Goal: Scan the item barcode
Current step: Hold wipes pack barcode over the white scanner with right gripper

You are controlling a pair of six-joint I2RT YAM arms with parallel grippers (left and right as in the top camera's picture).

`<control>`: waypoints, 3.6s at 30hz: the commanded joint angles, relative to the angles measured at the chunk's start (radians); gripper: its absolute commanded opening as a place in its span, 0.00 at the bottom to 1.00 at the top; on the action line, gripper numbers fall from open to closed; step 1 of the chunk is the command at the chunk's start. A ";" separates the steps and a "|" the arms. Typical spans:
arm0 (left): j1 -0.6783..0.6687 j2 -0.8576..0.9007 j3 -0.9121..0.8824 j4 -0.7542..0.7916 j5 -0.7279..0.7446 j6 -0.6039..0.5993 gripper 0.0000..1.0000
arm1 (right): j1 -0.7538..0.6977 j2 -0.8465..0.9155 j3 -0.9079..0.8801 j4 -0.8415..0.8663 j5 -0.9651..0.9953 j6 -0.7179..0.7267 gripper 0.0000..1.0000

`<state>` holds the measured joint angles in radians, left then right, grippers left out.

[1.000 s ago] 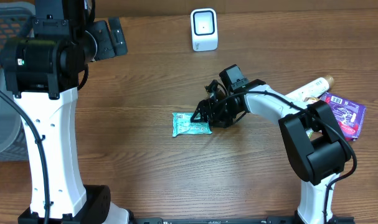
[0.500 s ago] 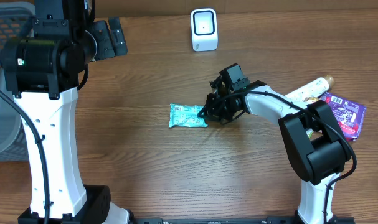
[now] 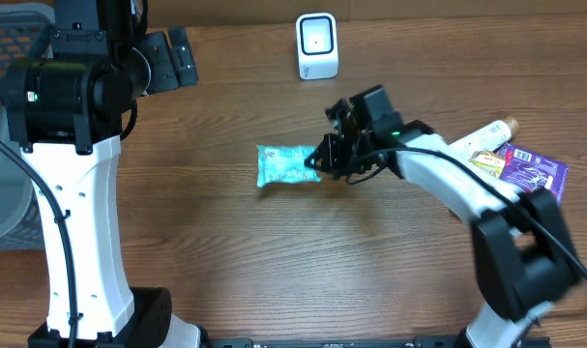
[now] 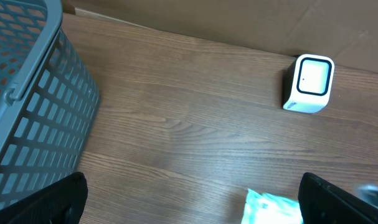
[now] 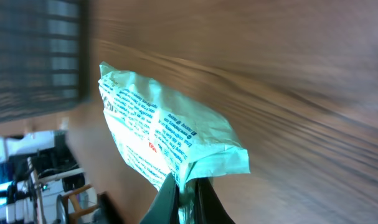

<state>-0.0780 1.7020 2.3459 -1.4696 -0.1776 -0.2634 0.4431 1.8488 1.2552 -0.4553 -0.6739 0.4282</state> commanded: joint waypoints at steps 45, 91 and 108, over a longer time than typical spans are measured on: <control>-0.001 0.005 0.011 0.004 -0.013 -0.014 1.00 | 0.230 0.003 0.415 0.325 1.749 -0.803 0.04; -0.001 0.005 0.011 0.003 -0.013 -0.013 1.00 | 0.088 0.460 0.415 0.947 1.292 -1.582 0.04; -0.001 0.005 0.011 0.003 -0.013 -0.014 0.99 | 0.040 0.469 0.415 0.918 1.201 -1.581 0.04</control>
<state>-0.0780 1.7020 2.3459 -1.4696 -0.1776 -0.2634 0.4908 2.3081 1.6581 0.4469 0.5613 -1.1561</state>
